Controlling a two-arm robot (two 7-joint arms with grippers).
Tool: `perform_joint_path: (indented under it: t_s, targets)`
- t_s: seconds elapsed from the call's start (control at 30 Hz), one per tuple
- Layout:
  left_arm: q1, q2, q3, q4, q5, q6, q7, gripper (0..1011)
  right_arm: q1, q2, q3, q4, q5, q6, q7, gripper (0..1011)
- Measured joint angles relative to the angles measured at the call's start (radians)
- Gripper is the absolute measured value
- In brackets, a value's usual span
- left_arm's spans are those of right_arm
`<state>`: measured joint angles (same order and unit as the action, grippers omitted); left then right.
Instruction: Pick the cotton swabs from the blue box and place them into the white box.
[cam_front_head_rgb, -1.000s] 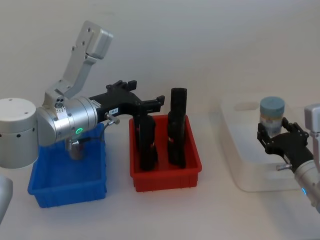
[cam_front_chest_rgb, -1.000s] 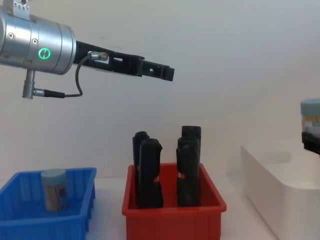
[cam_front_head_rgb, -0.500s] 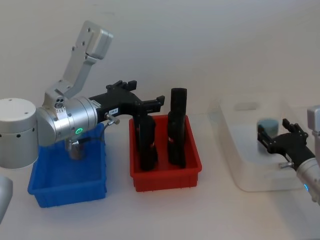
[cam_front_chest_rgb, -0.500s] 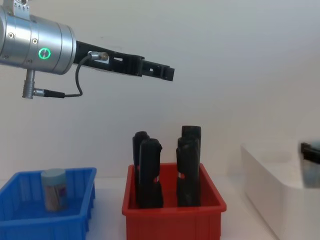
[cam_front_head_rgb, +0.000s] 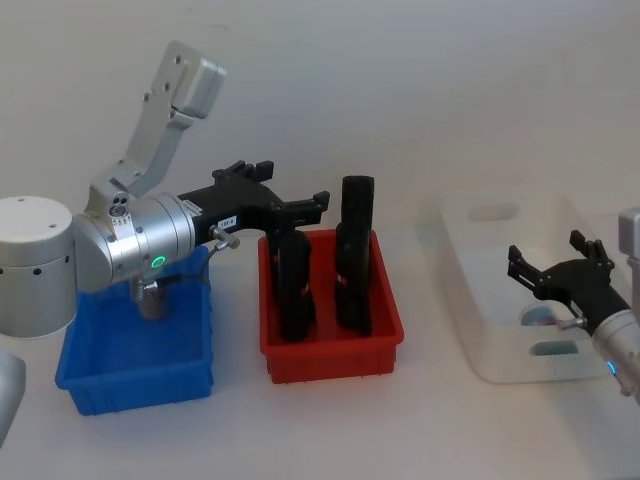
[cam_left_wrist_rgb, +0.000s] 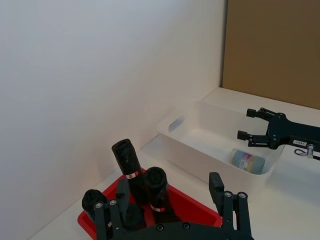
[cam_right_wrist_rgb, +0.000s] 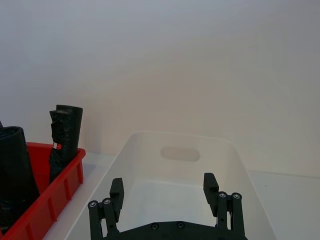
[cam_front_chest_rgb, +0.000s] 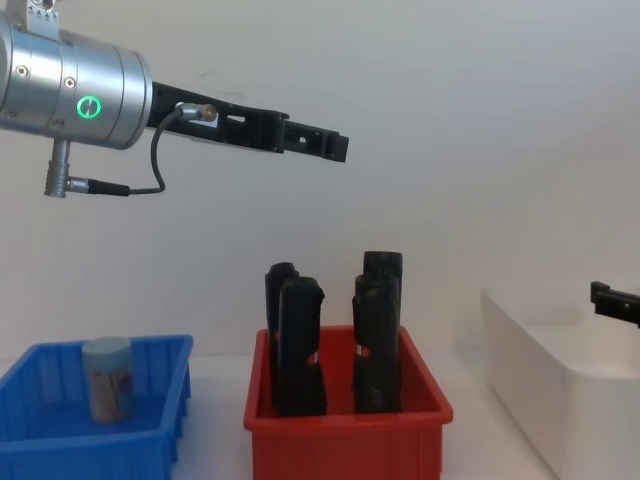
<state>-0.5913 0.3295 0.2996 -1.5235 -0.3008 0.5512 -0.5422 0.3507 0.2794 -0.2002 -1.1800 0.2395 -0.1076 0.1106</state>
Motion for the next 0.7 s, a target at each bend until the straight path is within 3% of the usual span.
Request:
perform_joint_path:
  t_s: [0.5,0.7]
  targets:
    - [0.002,0.000,0.001,0.000,0.000,-0.003,0.002,1004,-0.005,0.001,0.004,-0.012,0.009,-0.019,0.005,1002]
    - [0.028,0.004,0.012,-0.007,0.006,-0.041,0.040,1004,-0.028,0.004,0.003,-0.049,0.011,-0.009,0.003,1002]
